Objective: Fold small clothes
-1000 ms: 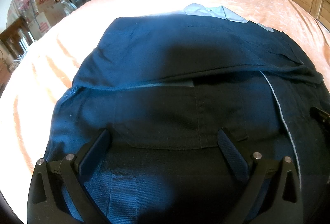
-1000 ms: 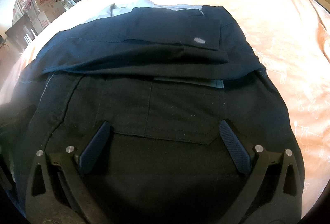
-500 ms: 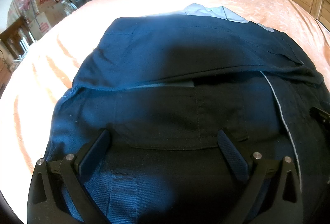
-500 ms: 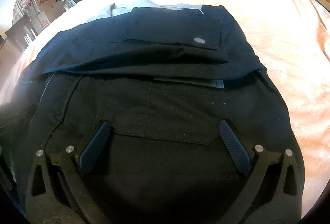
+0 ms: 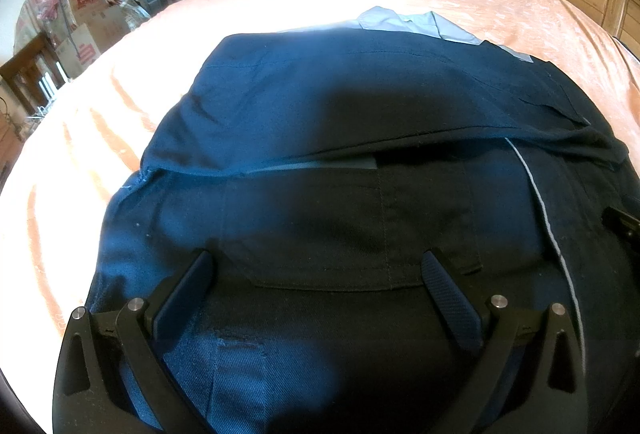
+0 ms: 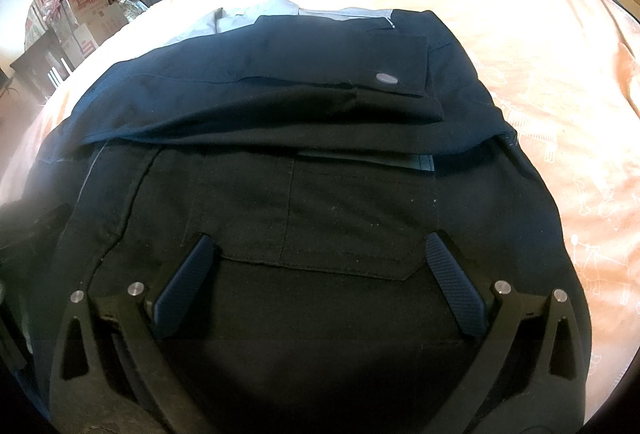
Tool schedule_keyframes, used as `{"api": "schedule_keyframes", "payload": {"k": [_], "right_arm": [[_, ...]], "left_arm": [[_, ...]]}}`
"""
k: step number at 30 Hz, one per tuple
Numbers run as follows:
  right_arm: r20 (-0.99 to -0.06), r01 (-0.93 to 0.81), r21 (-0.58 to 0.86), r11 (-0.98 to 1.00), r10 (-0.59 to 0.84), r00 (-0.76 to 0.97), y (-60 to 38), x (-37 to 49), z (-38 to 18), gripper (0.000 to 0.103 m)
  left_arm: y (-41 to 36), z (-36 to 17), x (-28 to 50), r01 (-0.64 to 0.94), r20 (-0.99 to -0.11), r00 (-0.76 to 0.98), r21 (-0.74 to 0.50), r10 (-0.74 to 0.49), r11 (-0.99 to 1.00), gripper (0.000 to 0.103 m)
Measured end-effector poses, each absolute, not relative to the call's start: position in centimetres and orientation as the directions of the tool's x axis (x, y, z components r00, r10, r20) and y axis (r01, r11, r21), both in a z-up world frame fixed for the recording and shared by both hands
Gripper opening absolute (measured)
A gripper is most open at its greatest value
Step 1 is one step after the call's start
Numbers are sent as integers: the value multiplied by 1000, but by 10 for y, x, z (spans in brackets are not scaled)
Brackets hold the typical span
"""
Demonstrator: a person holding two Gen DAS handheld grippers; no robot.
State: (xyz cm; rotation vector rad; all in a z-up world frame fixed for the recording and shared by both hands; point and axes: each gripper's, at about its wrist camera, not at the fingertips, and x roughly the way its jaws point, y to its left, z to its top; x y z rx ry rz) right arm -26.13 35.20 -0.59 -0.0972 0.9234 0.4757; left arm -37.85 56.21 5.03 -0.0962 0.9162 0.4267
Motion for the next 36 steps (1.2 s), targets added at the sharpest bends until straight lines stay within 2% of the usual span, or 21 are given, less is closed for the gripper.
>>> {"api": "schedule_keyframes", "payload": {"k": [36], "right_arm": [[-784, -435, 128, 892, 359, 507, 352, -262, -5, 103]], "left_arm": [[564, 50, -378, -396, -785, 532, 101, 317, 913, 103]]}}
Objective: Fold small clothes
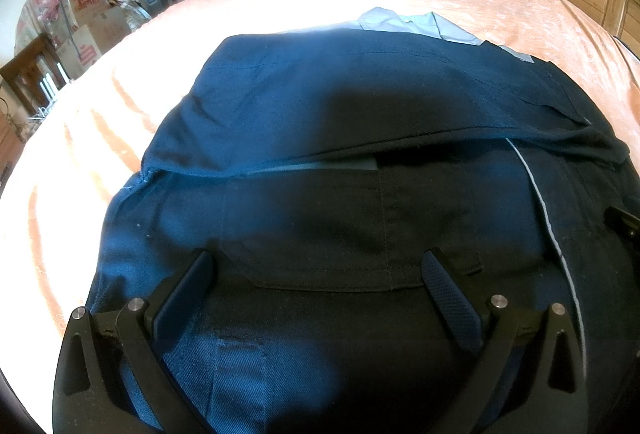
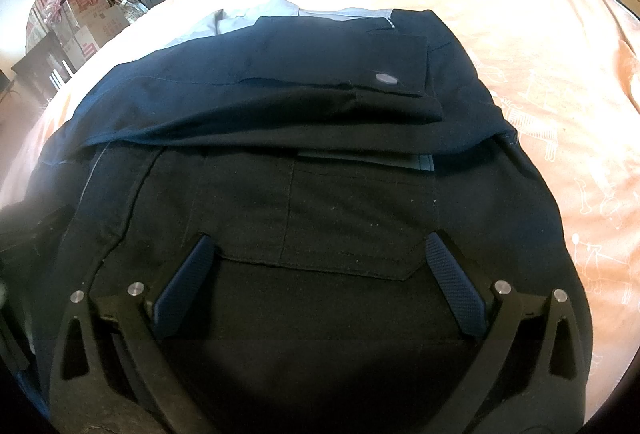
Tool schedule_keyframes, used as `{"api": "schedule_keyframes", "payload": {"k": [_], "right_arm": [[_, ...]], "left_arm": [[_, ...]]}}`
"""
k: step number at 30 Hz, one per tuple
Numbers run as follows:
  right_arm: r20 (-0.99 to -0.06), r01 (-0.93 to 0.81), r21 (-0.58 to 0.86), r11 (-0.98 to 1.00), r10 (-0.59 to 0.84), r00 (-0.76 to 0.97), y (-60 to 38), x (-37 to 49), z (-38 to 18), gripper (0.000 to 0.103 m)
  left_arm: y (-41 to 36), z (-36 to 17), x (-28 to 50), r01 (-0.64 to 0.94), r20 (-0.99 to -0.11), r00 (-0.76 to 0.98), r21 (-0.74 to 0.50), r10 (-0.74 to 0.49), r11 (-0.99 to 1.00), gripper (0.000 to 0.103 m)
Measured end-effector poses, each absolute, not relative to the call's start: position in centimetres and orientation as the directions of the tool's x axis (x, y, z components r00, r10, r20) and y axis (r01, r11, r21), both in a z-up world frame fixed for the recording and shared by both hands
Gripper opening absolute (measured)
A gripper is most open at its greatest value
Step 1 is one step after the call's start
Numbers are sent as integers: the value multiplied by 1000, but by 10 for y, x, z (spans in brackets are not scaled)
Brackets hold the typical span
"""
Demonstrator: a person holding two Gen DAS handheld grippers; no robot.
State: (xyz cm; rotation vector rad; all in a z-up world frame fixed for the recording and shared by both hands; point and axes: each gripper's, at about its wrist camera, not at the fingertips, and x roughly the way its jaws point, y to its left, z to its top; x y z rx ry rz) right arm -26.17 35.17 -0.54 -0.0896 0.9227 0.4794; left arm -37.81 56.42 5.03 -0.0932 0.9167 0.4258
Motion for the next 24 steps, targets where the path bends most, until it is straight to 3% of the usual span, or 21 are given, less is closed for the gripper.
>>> {"api": "schedule_keyframes", "payload": {"k": [24], "right_arm": [[-783, -435, 131, 891, 362, 506, 351, -262, -5, 103]], "left_arm": [[565, 50, -378, -395, -785, 532, 102, 318, 913, 103]]}}
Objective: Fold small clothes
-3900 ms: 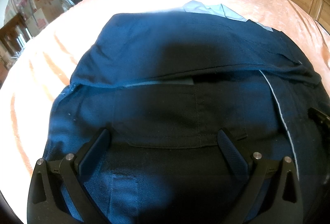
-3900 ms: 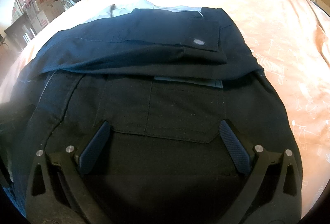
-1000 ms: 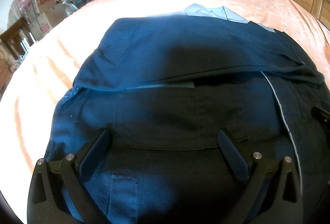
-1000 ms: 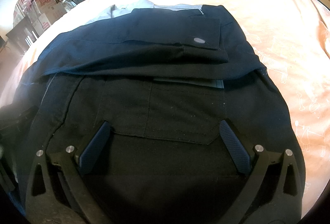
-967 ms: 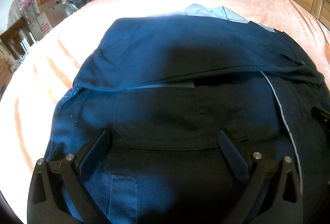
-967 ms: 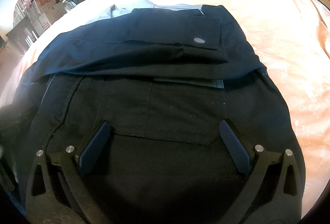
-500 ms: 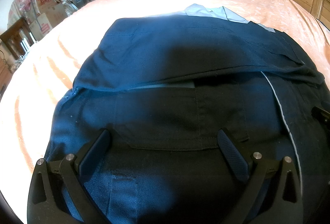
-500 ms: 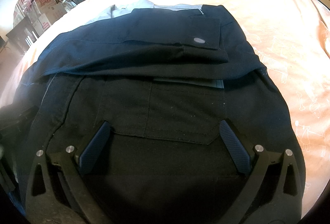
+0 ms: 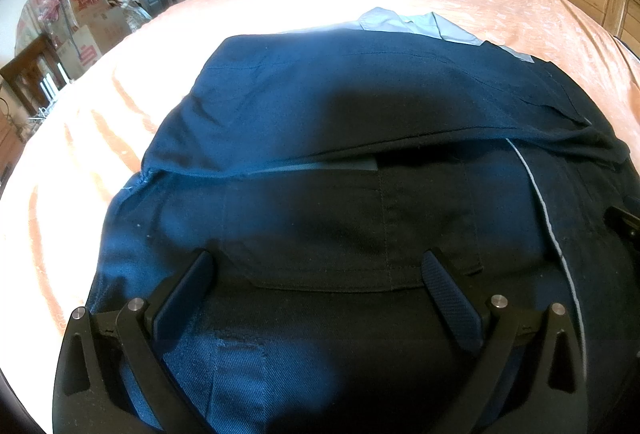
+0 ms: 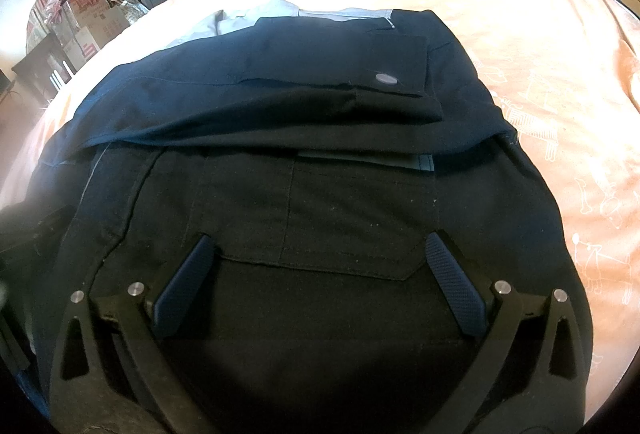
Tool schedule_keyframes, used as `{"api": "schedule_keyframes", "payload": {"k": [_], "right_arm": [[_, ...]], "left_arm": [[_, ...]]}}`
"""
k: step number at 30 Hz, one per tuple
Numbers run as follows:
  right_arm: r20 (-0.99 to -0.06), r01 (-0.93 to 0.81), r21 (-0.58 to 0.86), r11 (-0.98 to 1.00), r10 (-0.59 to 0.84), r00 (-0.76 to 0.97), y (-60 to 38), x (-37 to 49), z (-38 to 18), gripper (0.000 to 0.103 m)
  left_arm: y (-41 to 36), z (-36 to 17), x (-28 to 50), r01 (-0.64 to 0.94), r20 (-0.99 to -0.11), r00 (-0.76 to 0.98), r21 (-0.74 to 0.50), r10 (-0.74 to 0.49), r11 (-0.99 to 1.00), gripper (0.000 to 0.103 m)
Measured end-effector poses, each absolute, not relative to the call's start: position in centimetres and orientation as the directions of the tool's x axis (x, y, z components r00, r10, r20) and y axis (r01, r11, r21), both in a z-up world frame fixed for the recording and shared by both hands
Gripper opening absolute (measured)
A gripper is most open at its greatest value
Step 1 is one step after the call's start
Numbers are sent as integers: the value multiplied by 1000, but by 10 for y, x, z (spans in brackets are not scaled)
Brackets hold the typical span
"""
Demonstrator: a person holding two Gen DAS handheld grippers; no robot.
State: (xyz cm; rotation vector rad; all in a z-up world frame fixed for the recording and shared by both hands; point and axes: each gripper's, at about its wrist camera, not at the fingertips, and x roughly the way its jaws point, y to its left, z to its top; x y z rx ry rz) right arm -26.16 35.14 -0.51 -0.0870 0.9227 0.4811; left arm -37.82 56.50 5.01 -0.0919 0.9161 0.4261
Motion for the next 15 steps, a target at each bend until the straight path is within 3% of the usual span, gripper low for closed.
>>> {"api": "schedule_keyframes", "payload": {"k": [15], "right_arm": [[-783, -435, 133, 891, 364, 505, 351, -261, -5, 103]], "left_arm": [[564, 50, -378, -395, -784, 532, 103, 319, 913, 103]]}}
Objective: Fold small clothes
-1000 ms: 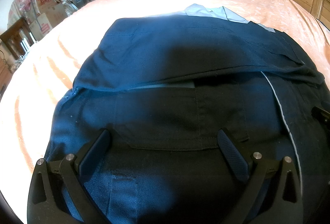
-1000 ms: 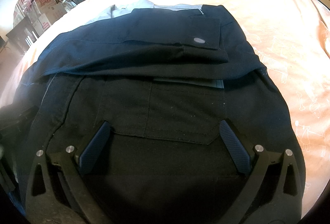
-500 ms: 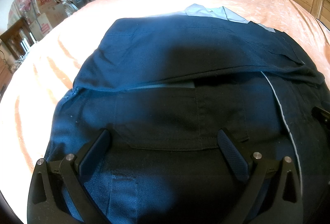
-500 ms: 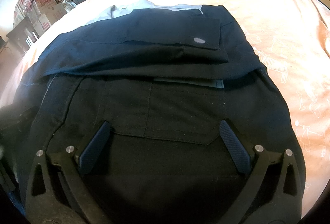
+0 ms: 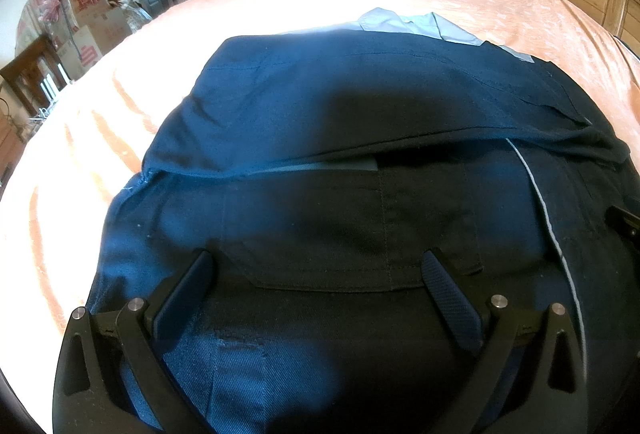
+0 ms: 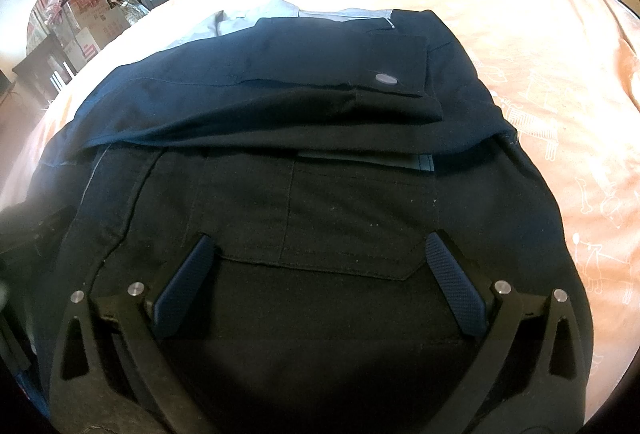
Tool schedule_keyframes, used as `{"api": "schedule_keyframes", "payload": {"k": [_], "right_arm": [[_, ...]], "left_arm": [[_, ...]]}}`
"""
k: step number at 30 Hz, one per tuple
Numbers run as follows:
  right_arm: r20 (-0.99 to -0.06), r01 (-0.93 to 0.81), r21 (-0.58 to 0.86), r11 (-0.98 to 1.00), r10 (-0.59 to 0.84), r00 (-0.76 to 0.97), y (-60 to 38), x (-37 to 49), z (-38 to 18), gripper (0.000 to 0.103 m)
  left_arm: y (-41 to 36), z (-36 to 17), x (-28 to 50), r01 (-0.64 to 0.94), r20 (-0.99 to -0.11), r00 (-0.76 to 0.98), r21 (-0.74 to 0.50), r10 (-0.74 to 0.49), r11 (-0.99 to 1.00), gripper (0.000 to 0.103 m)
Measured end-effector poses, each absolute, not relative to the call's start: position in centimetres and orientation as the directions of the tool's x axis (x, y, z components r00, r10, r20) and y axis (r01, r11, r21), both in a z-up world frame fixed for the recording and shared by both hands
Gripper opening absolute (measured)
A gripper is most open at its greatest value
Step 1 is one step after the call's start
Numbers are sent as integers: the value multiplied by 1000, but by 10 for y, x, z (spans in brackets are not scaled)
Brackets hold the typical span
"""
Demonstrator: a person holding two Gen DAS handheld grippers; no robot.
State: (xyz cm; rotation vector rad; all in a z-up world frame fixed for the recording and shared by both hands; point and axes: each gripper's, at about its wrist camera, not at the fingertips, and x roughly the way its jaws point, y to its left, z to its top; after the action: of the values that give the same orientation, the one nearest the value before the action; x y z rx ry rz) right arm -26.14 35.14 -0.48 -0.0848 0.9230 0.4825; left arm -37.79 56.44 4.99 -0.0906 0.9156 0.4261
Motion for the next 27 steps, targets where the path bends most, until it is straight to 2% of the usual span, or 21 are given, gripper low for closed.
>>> {"api": "schedule_keyframes", "payload": {"k": [27], "right_arm": [[-779, -433, 149, 889, 375, 502, 354, -265, -2, 103]], "left_arm": [[570, 52, -379, -394, -784, 532, 104, 319, 913, 103]]}}
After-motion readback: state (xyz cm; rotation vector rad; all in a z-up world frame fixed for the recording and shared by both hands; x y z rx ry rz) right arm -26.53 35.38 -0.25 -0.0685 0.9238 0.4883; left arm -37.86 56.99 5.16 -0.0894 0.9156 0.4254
